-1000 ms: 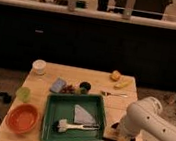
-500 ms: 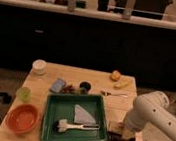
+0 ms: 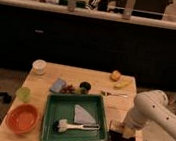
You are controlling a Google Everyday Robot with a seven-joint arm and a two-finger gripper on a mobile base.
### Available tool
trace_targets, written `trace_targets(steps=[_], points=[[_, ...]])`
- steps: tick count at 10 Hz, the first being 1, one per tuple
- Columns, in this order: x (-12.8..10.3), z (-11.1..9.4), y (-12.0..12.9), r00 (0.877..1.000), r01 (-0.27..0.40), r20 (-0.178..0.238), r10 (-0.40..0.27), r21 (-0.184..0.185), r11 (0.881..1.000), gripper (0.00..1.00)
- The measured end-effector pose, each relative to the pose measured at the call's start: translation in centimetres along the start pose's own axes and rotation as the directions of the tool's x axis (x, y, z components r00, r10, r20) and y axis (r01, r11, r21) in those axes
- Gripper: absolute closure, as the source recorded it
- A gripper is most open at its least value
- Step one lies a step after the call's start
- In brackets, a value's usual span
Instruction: Place eraser in purple bowl
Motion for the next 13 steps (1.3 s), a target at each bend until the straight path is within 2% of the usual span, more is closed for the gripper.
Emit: trace_targets(steps=[4,5,11,13], points=[[2.0,0.0,0.0,0.999,-0.053,0.004,0.053,0.001,0.999,1.0],[2.1,-0.2,0.1,0.998,-0.056,0.002,0.056,0.006,0.998,0.95],[1.4,-1.9,0.9,0.999,-0.045,-0.004,0.045,0.047,0.998,0.35],[1.6,-2.1,1.7,0.998,-0.052,-0.022,0.053,0.056,0.997,0.21]])
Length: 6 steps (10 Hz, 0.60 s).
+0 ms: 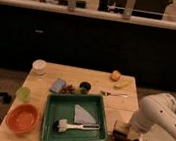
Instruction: Place eraser in purple bowl
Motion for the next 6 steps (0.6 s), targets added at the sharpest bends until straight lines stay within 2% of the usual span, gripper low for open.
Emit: trace_targets(steps=[3,6], points=[[0.83,-0.23,0.78,1.0,-0.021,-0.018,0.021,0.012,1.0,0.2],[1.2,-0.45,1.18,0.999,-0.03,-0.015,0.03,0.018,0.999,0.2]])
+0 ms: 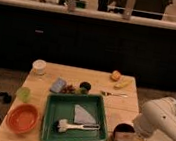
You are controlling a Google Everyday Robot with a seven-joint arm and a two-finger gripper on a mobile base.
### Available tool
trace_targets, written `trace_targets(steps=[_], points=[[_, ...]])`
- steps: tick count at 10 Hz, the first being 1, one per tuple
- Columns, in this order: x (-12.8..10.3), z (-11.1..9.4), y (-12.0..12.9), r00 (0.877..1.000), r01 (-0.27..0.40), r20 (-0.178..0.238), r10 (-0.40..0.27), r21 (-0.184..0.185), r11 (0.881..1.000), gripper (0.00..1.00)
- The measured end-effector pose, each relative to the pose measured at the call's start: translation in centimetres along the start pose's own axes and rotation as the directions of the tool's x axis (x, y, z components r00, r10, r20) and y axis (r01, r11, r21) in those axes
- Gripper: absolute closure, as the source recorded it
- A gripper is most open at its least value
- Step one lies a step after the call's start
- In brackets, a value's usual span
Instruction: Place eraser in purple bowl
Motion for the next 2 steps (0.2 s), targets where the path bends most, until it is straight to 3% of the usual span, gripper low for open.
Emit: trace_targets(steps=[2], points=[[-0.8,0.29,0.24,0.998,0.064,0.007,-0.064,-0.018,0.998,0.2]])
